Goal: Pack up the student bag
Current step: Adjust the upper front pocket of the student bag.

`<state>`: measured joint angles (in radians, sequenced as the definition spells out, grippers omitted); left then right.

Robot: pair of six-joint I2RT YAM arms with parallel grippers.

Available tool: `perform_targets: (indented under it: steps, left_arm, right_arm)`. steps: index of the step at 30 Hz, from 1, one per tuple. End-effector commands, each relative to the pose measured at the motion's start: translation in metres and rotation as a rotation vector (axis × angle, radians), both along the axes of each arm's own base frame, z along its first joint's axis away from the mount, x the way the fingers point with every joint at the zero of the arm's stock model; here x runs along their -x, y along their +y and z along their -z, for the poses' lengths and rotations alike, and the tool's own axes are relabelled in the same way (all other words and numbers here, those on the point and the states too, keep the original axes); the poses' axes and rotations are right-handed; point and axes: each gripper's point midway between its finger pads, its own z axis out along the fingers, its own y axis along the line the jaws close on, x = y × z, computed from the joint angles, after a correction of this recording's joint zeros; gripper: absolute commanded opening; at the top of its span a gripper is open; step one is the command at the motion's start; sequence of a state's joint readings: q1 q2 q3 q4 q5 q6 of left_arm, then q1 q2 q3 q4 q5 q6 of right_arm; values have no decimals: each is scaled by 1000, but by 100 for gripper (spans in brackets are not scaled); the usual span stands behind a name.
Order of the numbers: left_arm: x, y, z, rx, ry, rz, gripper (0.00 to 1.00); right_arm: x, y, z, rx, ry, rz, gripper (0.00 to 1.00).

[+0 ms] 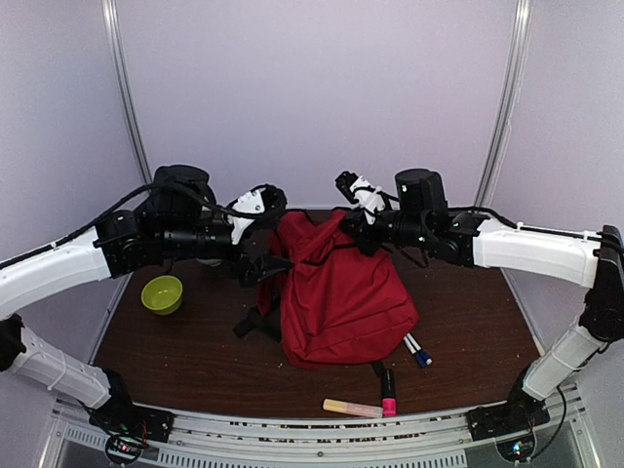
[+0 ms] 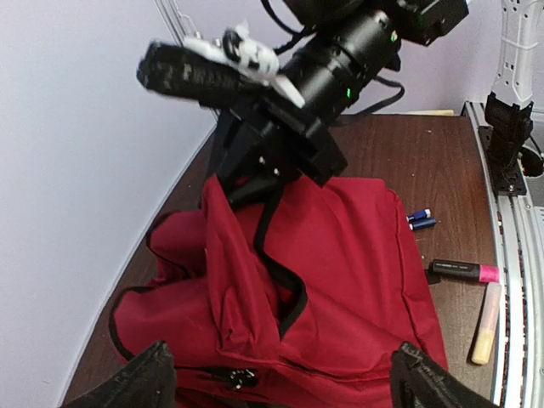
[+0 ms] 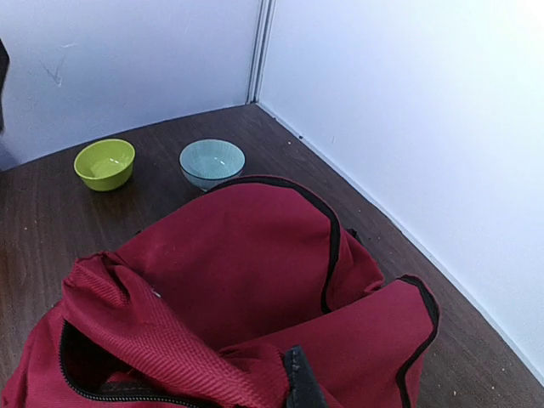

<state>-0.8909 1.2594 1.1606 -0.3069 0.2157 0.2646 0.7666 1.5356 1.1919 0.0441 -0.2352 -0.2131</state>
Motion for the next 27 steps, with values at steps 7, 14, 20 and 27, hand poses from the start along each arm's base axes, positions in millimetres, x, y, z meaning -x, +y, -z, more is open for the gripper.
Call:
perform_targets:
  steps: [7, 14, 20, 27]
  left_arm:
    - [-53, -46, -2, -52, 70, -35, 93]
    - [-105, -51, 7, 2, 127, -67, 59]
    - [-106, -59, 42, -54, 198, -25, 19]
    - [-109, -55, 25, 4, 135, -58, 0]
  right_arm:
    - [9, 15, -88, -159, -254, -67, 0]
    - [20, 11, -89, -169, -259, -92, 0]
    - [25, 8, -96, -186, -276, -101, 0]
    - [42, -9, -97, -142, -244, -112, 46]
